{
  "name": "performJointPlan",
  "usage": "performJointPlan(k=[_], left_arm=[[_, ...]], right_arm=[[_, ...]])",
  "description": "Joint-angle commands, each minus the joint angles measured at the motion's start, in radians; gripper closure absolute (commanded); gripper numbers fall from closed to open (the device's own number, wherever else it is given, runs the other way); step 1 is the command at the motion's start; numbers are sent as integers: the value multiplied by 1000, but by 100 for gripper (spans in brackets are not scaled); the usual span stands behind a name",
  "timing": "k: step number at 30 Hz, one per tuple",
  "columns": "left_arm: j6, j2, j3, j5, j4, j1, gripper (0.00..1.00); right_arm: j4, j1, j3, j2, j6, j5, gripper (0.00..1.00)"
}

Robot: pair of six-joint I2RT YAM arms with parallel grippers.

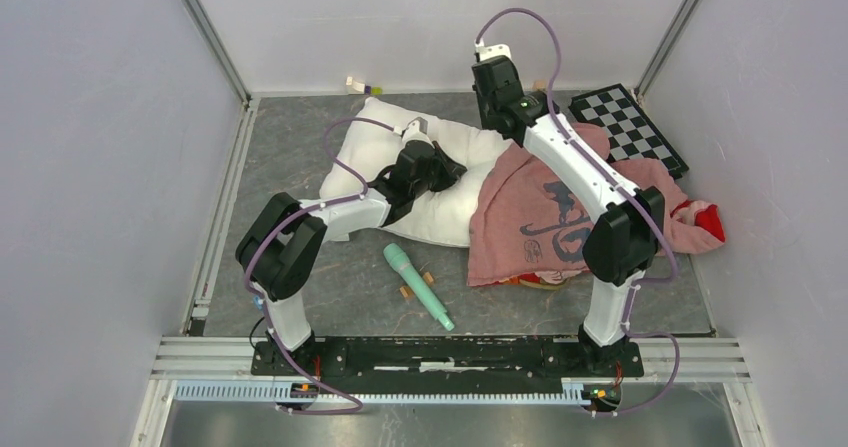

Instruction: Put the pillow into the pillowcase

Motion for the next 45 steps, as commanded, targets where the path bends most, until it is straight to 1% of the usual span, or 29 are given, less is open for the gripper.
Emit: performJointPlan(k=[1, 3, 4, 5, 7, 9, 14, 17, 20, 22, 23, 26, 28, 30, 33, 35, 37, 40, 42, 45], left_arm=[[11, 51, -79, 9, -252, -29, 98], [11, 53, -79, 7, -252, -30, 97], [10, 57, -78, 6, -252, -30, 98], [9, 58, -76, 9, -252, -30, 98], [6, 58, -73, 11, -252, -30, 98], [5, 57, -73, 10, -252, -32, 98], [6, 47, -74, 3, -255, -31, 98], [6, 46, -77, 5, -255, -32, 98], [6, 40, -87, 2, -255, -31, 98], [6, 35, -94, -2, -254, -31, 97], [6, 32, -98, -1, -252, -32, 98], [5, 22, -108, -1, -245, -34, 98], [10, 17, -107, -1, -244, -41, 98], [14, 10, -101, -6, -243, -51, 98], [11, 9, -79, -2, -224, -70, 97], [15, 22, -39, 5, -227, -80, 97], [16, 34, 12, 5, -250, -78, 97], [14, 47, 94, 16, -283, -62, 98], [6, 63, 151, 32, -304, -45, 97], [-20, 98, 224, 63, -350, -15, 98]], right_arm=[[-57, 8, -13, -53, 0, 108, 60], [-10, 8, -104, -120, -4, 115, 54], [-3, 7, -133, -135, -5, 112, 48], [-10, 8, -140, -139, -6, 112, 44], [-32, 6, -139, -127, -8, 108, 38], [-47, 5, -141, -116, -3, 105, 35], [-46, -13, -173, -106, 3, 52, 35], [-50, -22, -186, -104, 6, 48, 44], [-46, -27, -200, -115, 12, 51, 60], [-47, -28, -193, -118, 17, 48, 74], [-50, -27, -182, -117, 17, 42, 83], [-46, -16, -130, -112, 22, 16, 100], [-47, 6, -52, -91, 16, 7, 100], [-66, 44, 71, -44, 11, -14, 100], [-49, 148, 266, 32, 6, -47, 100], [-32, 205, 360, 80, 16, -83, 100], [12, 229, 346, 89, 42, -122, 100], [98, 228, 222, 53, 52, -145, 100], [128, 217, 160, 43, 42, -163, 100], [120, 202, 158, 45, 37, -189, 100]])
